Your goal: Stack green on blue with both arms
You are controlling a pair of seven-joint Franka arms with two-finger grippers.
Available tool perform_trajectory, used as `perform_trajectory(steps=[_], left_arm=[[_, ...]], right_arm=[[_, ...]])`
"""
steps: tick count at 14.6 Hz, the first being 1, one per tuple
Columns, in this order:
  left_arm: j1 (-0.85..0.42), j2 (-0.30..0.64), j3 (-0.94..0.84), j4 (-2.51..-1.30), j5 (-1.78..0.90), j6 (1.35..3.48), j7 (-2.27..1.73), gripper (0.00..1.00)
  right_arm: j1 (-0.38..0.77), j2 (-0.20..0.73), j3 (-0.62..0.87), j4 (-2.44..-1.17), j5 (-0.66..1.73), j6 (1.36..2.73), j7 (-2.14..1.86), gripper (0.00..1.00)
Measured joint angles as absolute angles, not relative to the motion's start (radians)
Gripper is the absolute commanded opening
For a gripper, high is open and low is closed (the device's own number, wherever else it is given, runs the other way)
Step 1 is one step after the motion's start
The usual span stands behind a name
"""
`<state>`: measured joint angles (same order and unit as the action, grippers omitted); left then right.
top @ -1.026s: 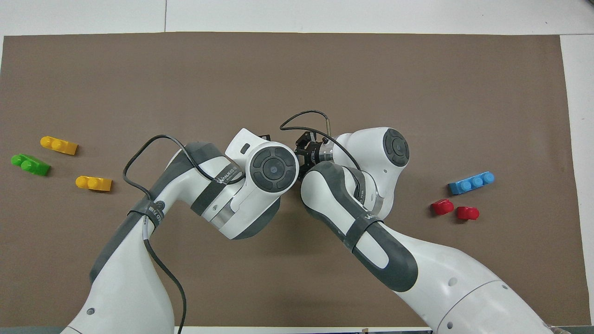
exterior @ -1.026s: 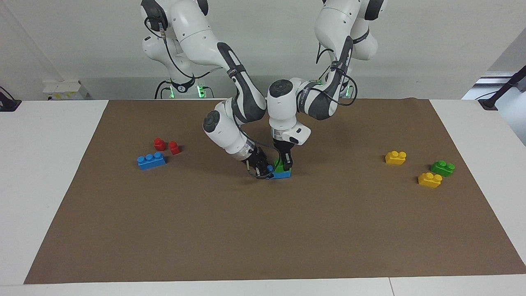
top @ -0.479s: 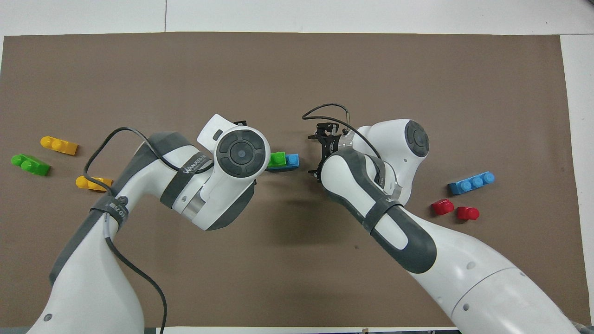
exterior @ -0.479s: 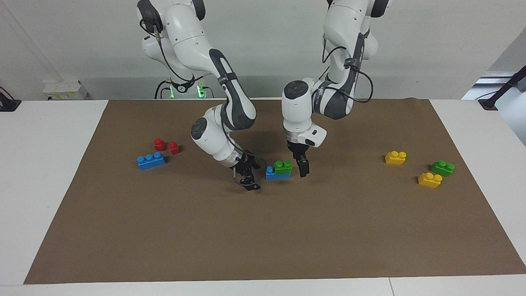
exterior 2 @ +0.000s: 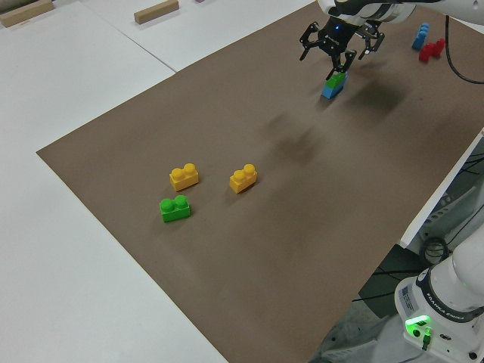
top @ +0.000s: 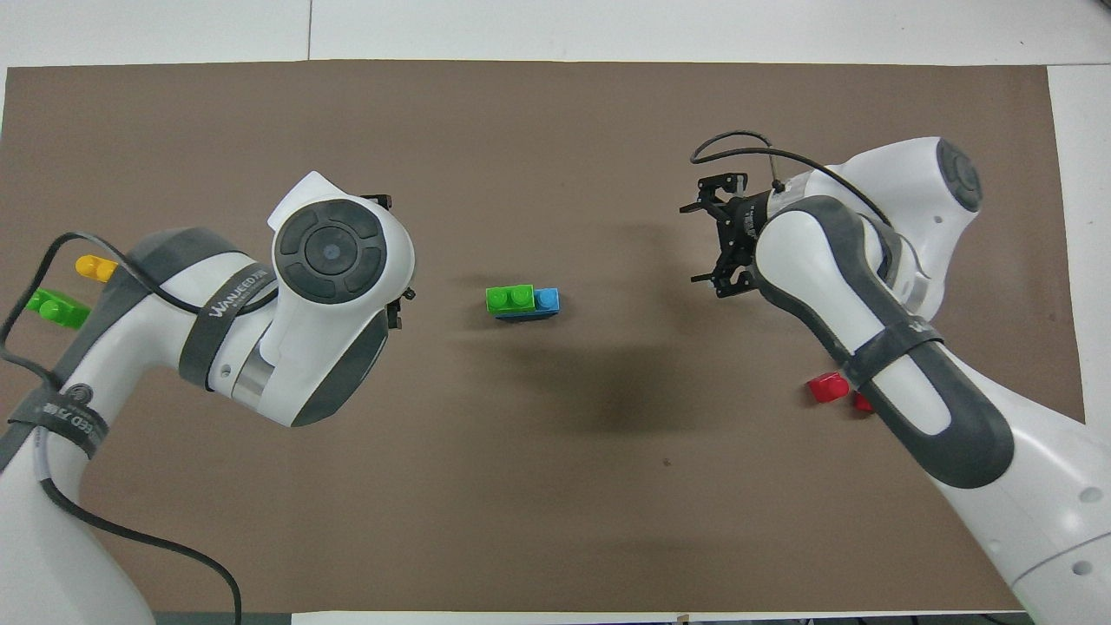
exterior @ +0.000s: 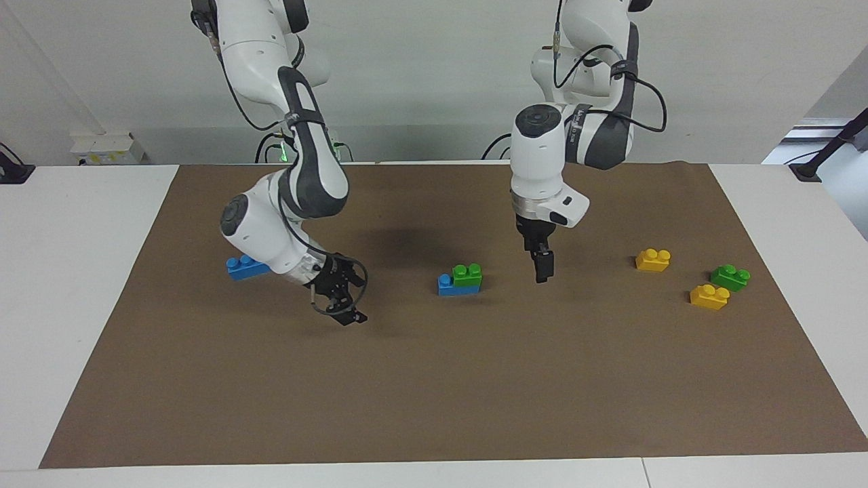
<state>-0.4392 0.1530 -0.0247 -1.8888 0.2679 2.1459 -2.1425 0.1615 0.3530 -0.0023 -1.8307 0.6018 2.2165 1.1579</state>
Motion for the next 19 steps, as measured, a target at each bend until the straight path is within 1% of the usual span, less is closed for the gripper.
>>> perform_trajectory(steps=[2,4,7,9,13,17,19], left_arm=[[-0.396,0.137,-0.024,-1.889,0.268,2.145,-2.018,1.00],[-0.354,0.132,-0.023,-1.889,0.268,2.145,-1.873,1.00],[-0.285,0.132,-0.022,-1.888,0.268,2.147,-1.640,1.00],[-0.230,0.132,-0.022,-1.887,0.268,2.160,-1.474,1.00],[-0.111,0.132,-0.021,-1.881,0.268,2.205,-1.102,1.00],[-0.050,0.134,-0.021,-1.848,0.213,2.201,-0.680,1.00],[-0.029,0.135,-0.021,-1.815,0.171,2.153,-0.476,1.00]], right_arm=[[0.098,0.304,-0.003,-1.807,0.528,2.123,1.058,1.00],[0.049,0.273,-0.005,-1.765,0.452,2.023,0.946,1.00],[0.028,0.231,-0.005,-1.709,0.336,1.918,0.802,1.00],[0.017,0.184,-0.004,-1.696,0.298,1.869,0.708,1.00],[-0.073,0.071,-0.007,-1.692,0.222,1.724,0.427,1.00],[-0.074,-0.010,0.003,-1.688,0.116,1.626,0.301,1.00],[-0.069,-0.036,0.012,-1.666,0.093,1.560,0.237,1.00]])
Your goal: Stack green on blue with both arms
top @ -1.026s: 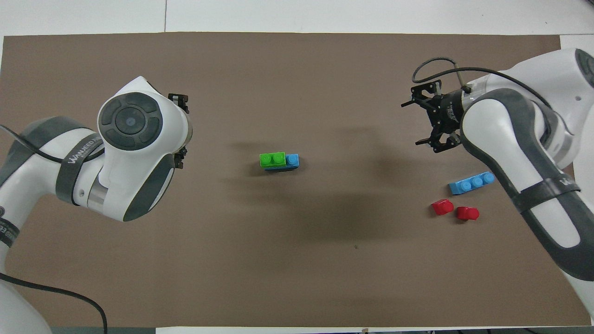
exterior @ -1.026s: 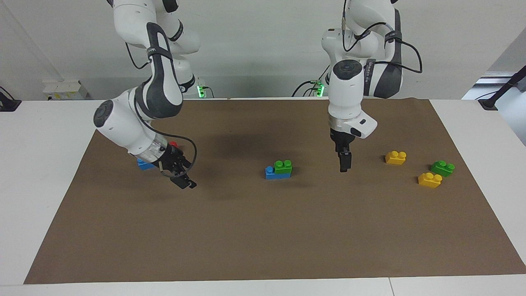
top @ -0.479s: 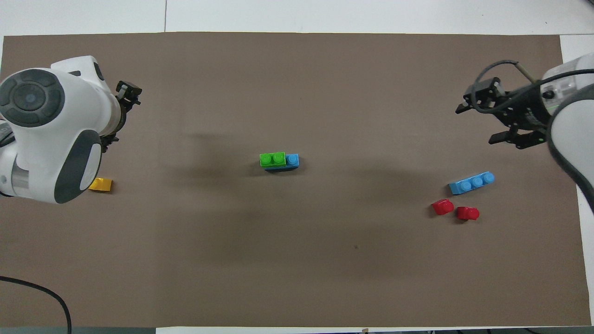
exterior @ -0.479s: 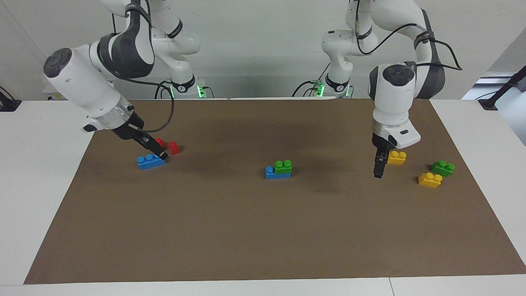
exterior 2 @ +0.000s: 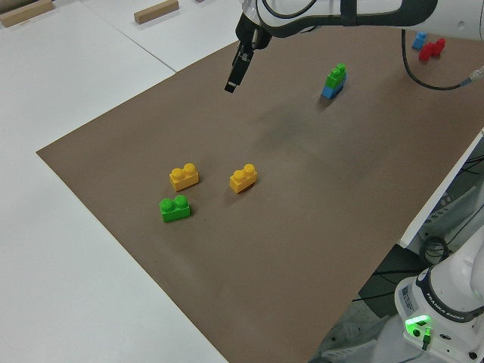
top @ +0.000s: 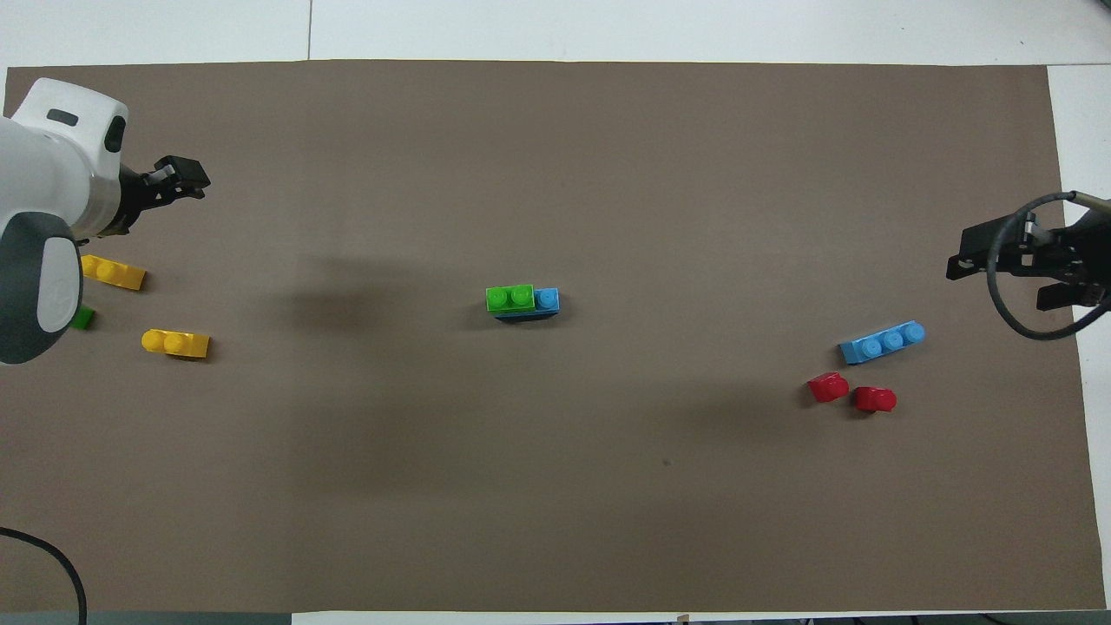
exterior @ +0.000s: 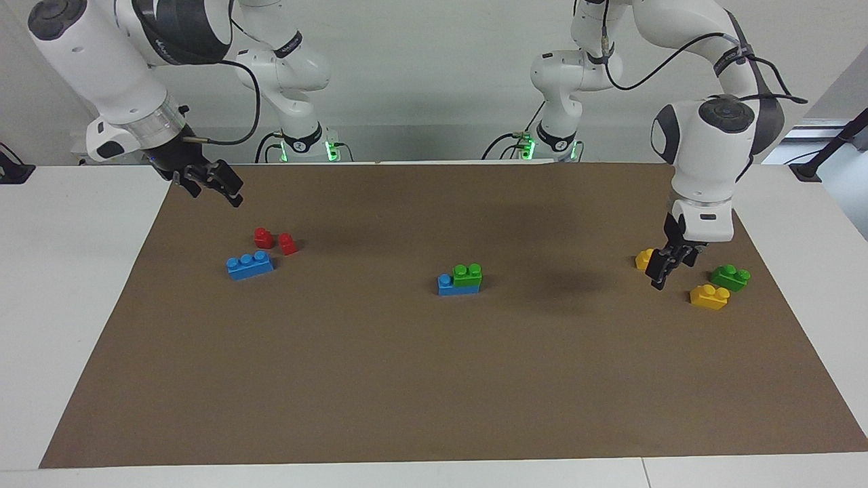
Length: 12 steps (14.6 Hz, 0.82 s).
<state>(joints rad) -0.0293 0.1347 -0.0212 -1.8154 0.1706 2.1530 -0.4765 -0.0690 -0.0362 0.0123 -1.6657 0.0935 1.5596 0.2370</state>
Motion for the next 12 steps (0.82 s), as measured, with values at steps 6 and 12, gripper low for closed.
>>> perform_trajectory(steps=[6,12], left_arm=[[-0.005,0.133,-0.023,-1.608,0.054,1.804,-0.157,1.00],[-0.005,0.132,-0.026,-1.482,0.012,1.557,-0.109,1.00]], right_arm=[[-0.046,-0.041,0.020,-1.631,0.016,1.527,0.151,1.00],[-0.045,-0.029,0.019,-1.630,0.016,1.528,0.151,1.00]])
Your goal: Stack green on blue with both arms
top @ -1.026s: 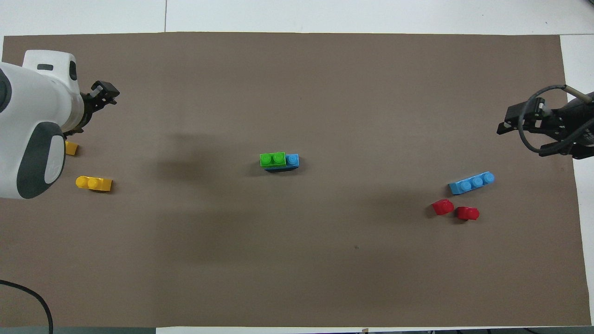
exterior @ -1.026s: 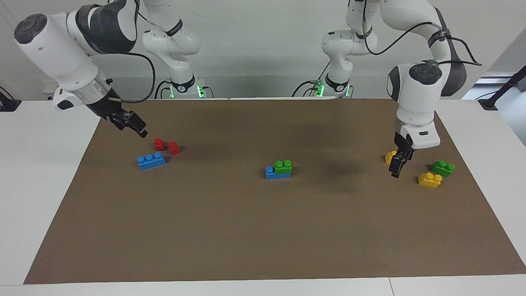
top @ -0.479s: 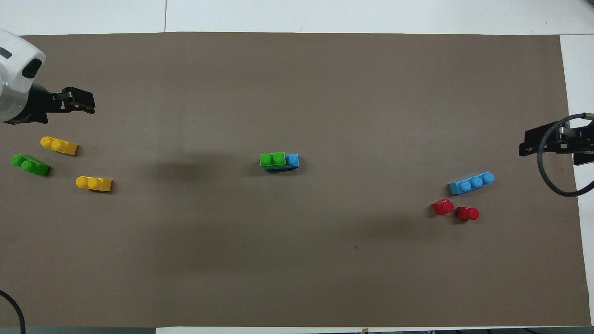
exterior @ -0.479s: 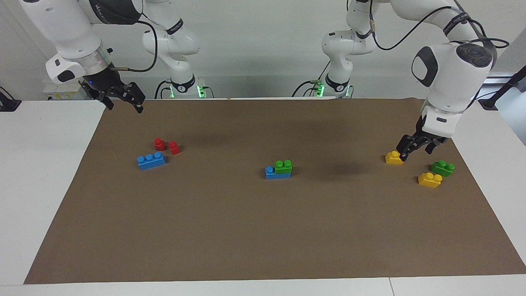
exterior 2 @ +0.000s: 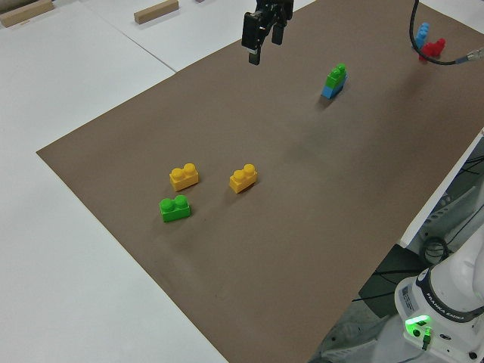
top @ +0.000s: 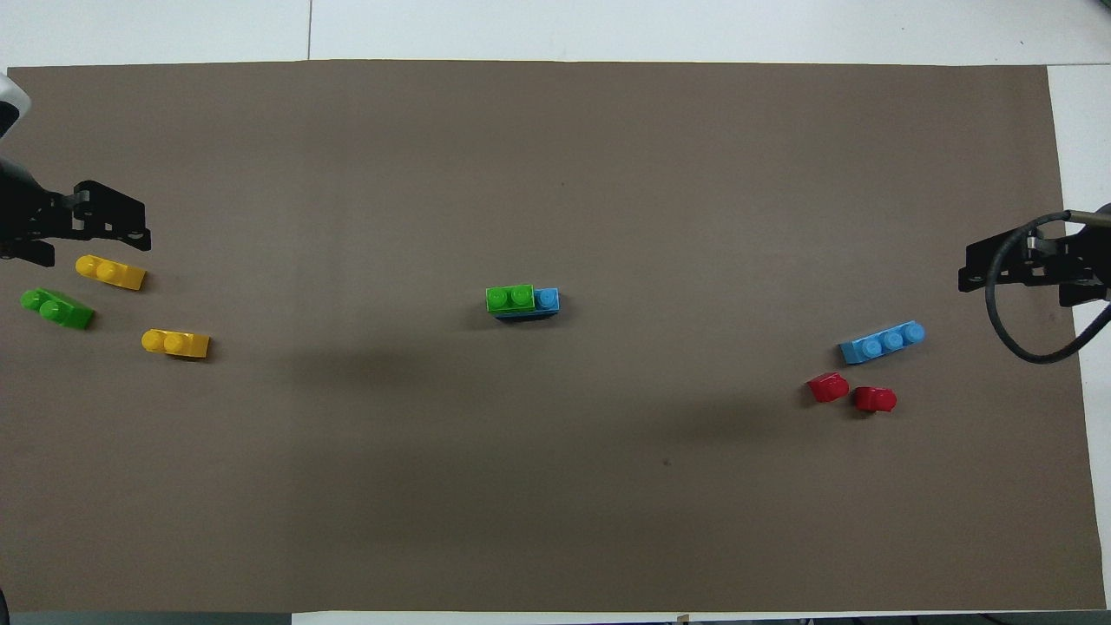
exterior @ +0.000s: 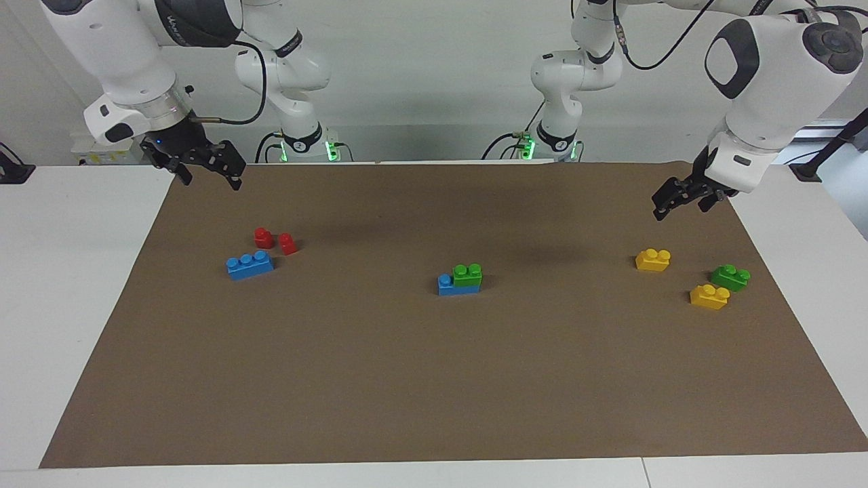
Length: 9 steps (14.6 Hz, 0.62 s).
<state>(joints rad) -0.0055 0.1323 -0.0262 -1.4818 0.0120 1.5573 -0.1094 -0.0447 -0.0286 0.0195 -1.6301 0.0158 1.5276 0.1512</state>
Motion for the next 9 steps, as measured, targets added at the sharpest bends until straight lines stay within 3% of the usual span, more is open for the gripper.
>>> perform_trajectory(steps=[9], left_arm=[[-0.008,0.132,-0.033,-1.479,0.010,1.588,-0.103,1.00]], right_arm=[[-0.045,-0.016,0.018,-1.628,0.013,1.531,0.094,1.00]])
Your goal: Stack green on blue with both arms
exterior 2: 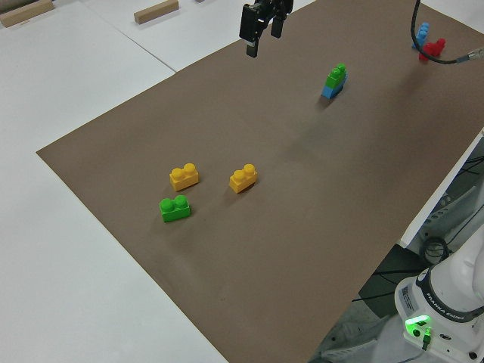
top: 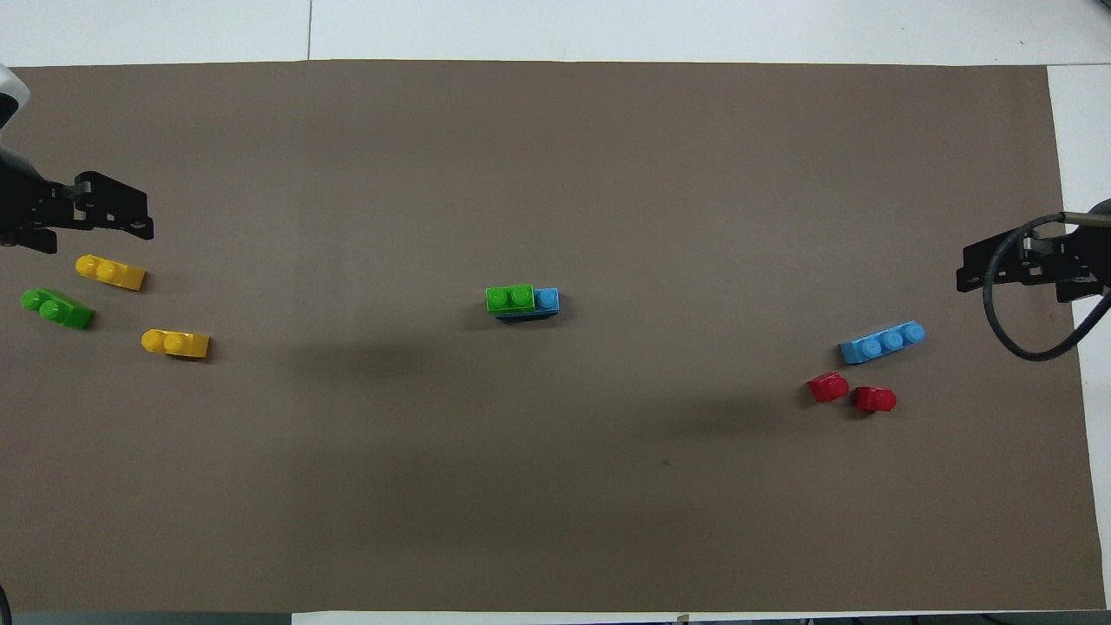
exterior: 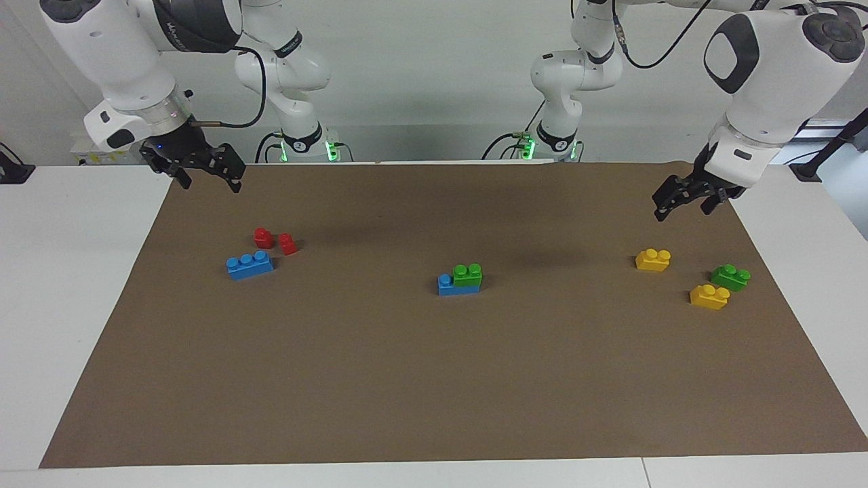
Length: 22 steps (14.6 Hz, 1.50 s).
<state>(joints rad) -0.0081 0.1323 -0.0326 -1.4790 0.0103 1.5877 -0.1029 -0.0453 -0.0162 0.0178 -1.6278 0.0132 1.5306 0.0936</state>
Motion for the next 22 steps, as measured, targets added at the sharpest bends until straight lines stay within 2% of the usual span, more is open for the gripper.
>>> perform_trajectory(steps=[22], left_arm=[[-0.009,0.132,-0.037,-1.479,0.007,1.613,-0.031,1.00]], right_arm=[[-0.047,-0.016,0.016,-1.625,0.013,1.531,0.031,1.00]])
